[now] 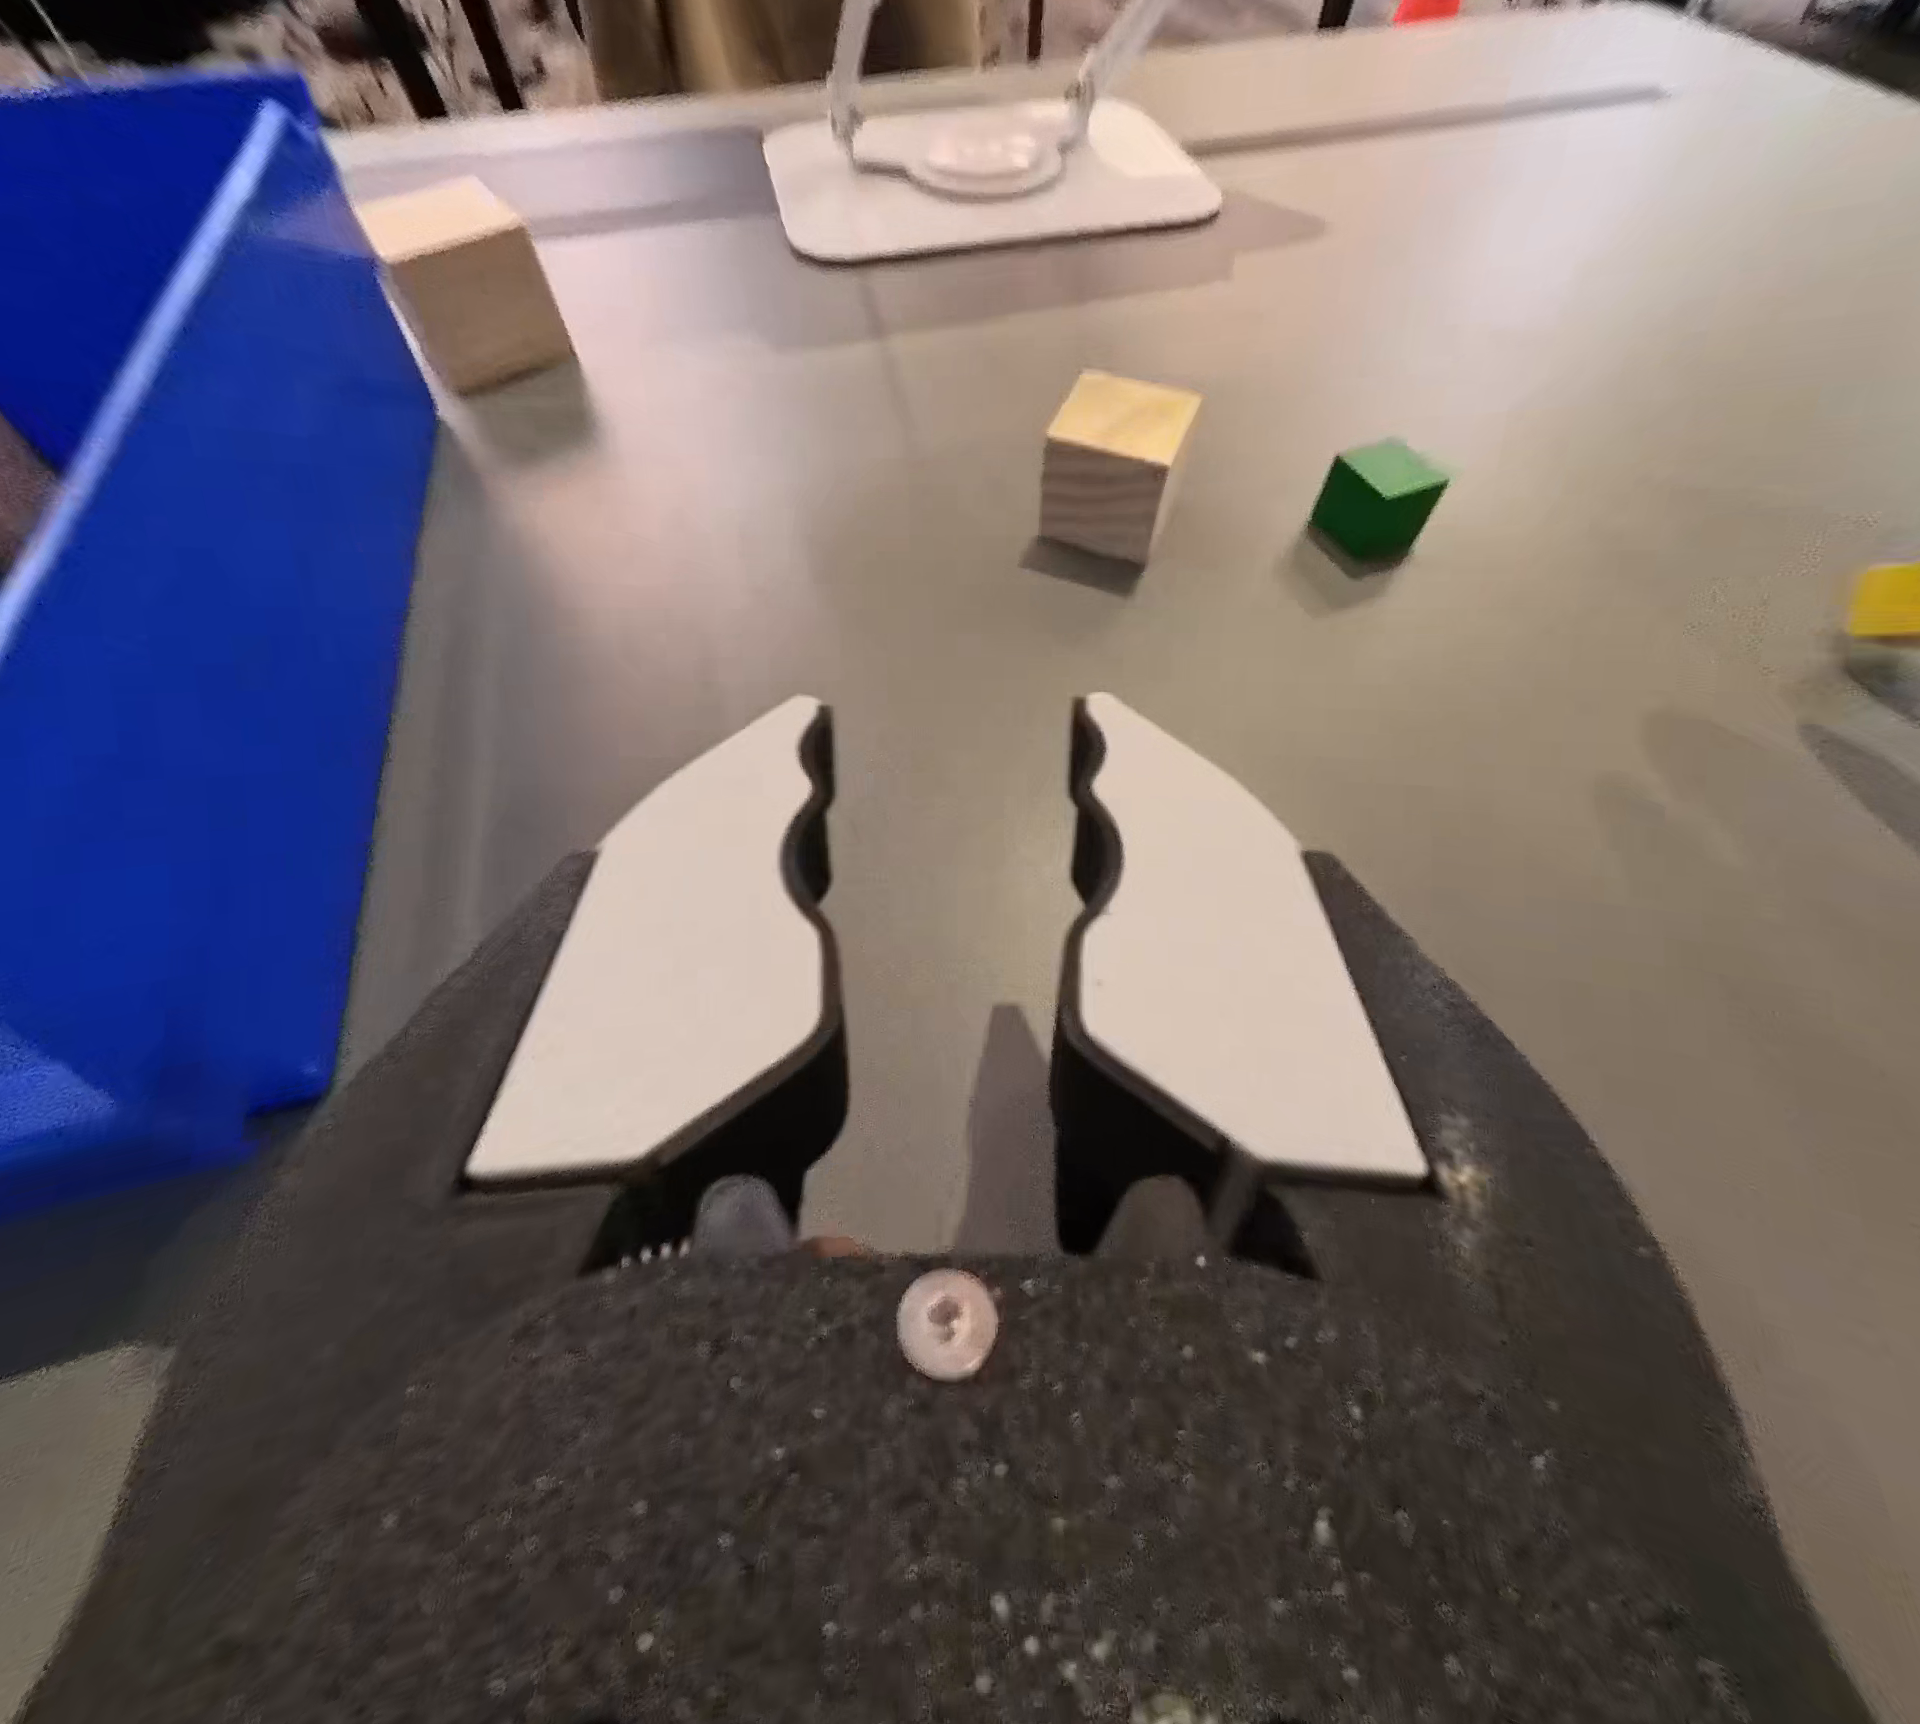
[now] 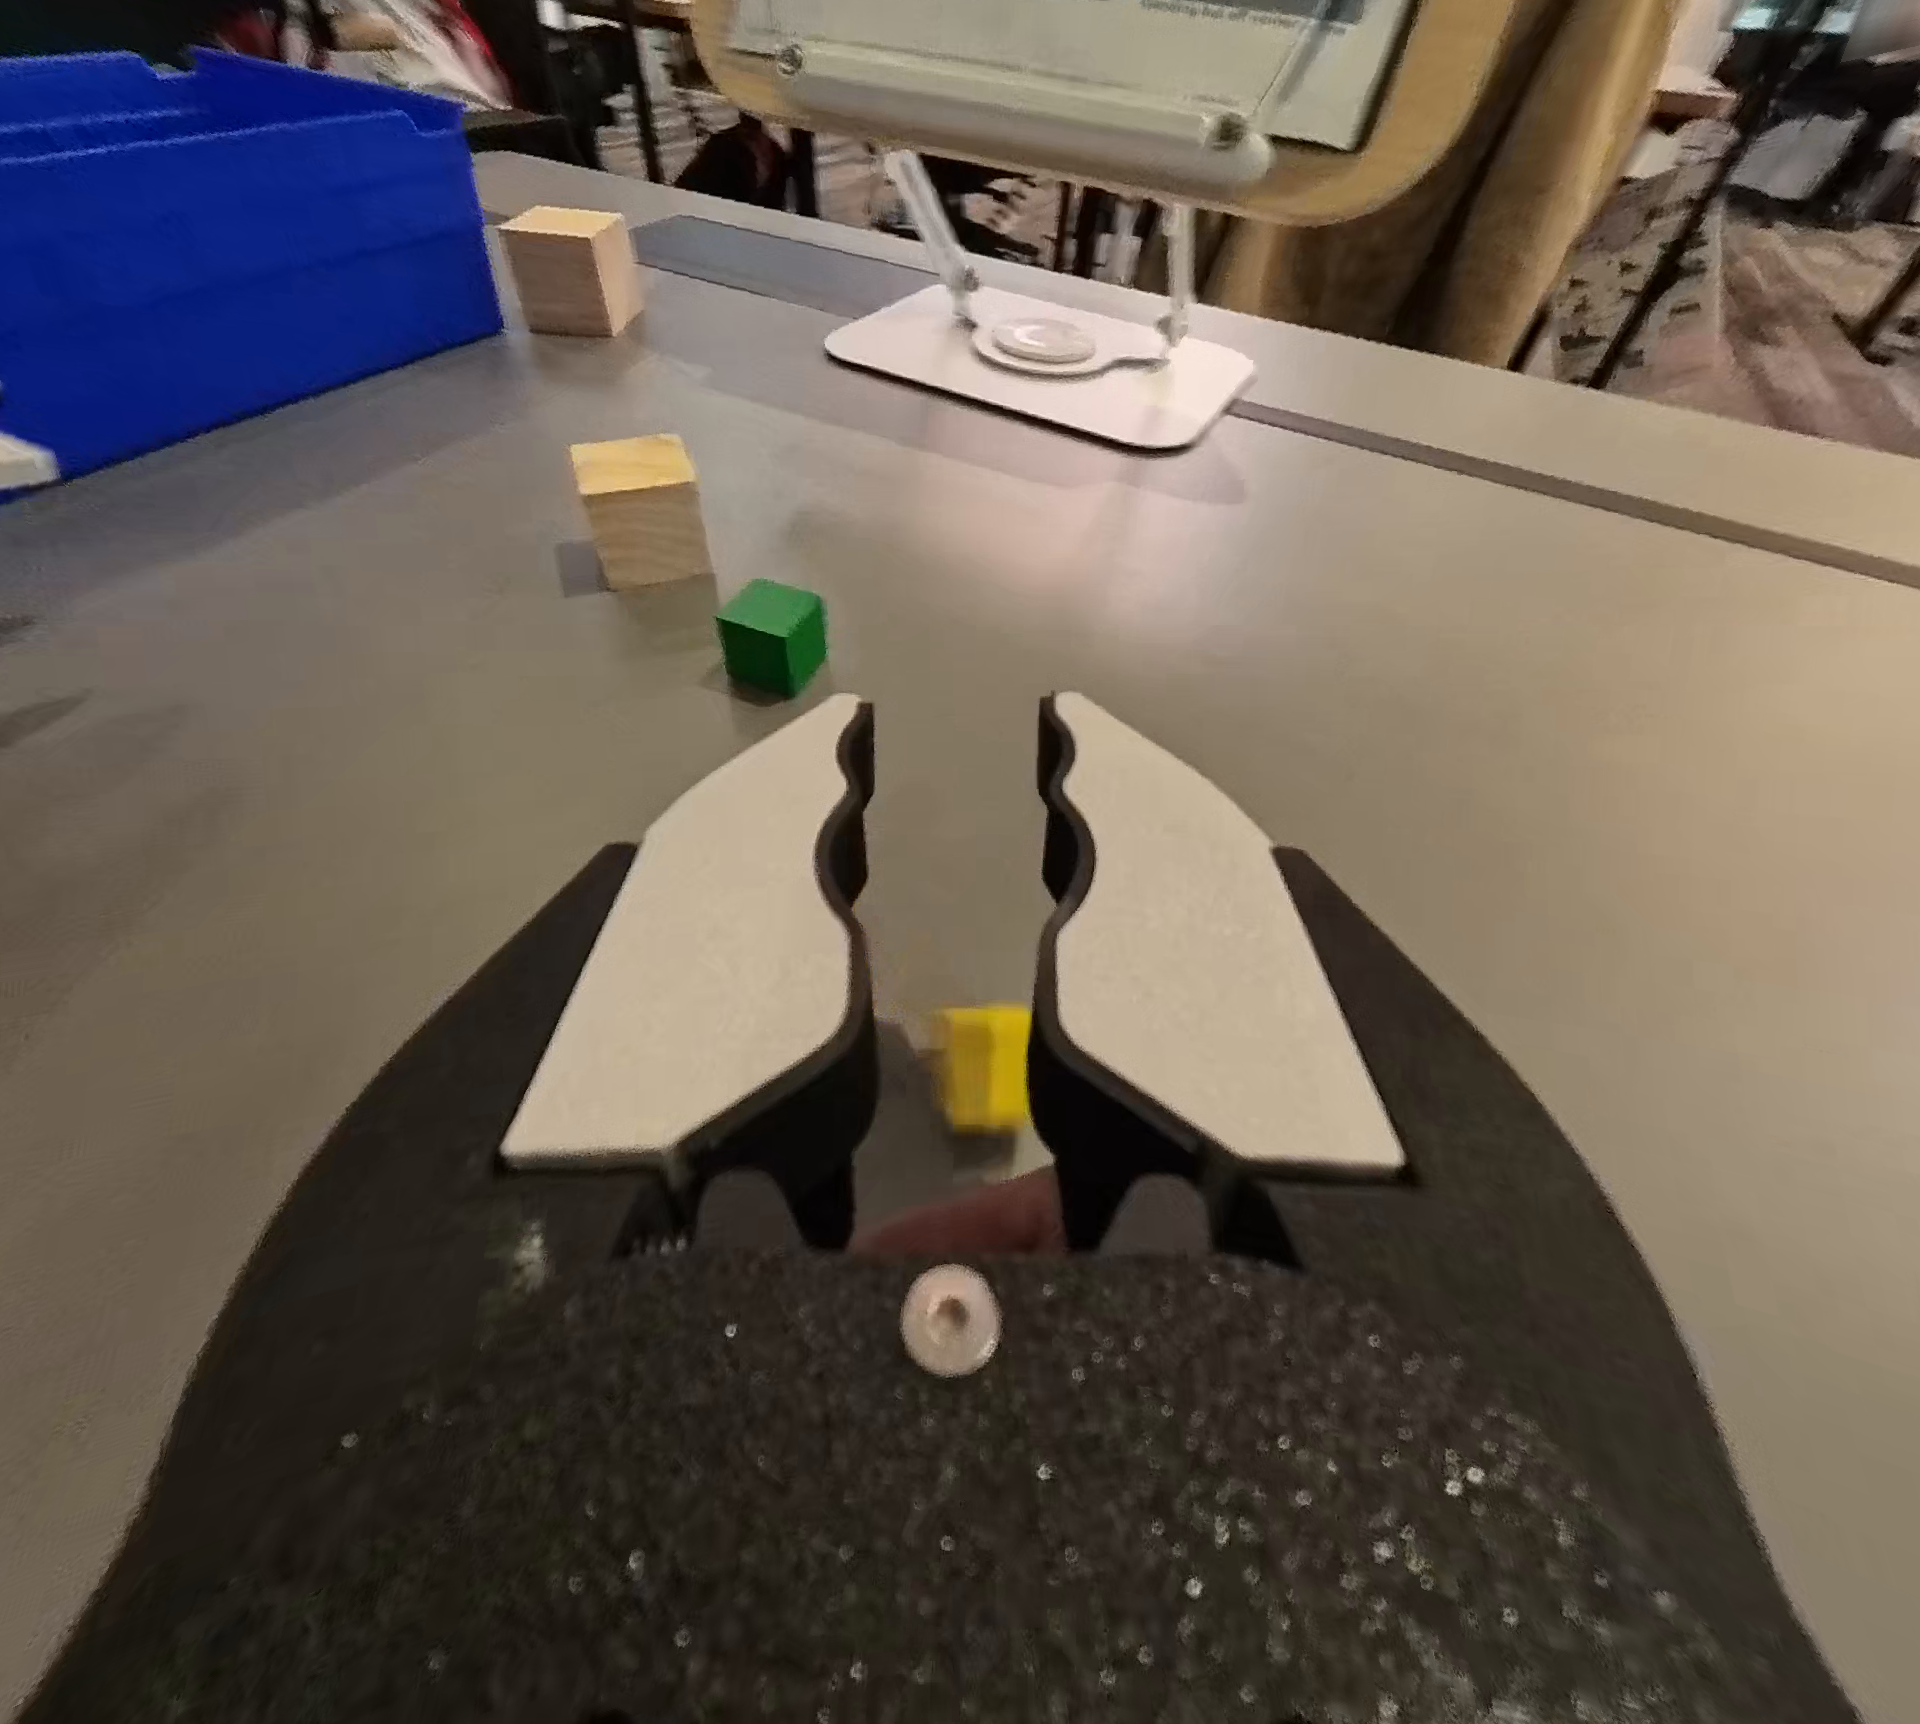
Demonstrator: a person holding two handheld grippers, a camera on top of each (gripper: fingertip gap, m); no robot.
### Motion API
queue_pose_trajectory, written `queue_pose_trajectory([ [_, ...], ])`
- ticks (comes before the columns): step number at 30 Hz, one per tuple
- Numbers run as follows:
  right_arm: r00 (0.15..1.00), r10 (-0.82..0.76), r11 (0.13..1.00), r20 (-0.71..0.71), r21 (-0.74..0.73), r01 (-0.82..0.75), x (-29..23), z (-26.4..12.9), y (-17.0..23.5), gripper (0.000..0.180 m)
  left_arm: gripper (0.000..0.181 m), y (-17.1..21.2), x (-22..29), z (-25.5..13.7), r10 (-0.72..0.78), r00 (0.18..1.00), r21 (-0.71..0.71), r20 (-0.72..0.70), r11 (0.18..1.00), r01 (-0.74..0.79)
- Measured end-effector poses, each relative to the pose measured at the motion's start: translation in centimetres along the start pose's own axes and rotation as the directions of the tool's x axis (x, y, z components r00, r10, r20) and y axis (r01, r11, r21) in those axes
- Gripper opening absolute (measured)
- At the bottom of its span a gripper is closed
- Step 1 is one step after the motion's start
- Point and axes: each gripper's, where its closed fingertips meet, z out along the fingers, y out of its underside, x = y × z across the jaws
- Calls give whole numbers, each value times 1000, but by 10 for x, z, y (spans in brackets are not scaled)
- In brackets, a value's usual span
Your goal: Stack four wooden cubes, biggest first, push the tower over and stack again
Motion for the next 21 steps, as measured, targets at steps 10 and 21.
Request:
queue_pose_trajectory([
  [10, 997, -28, 996, 77, -86, 35, -15, -6, 7, 42, 61, -21, -9, -15, 88, 982, 211, 167, 970, -123],
  [21, 999, 29, 998, 45, -63, -26, 4, -26, -2, 40, 65, -18, -9, -10, 97, 984, 184, 151, 975, -125],
])
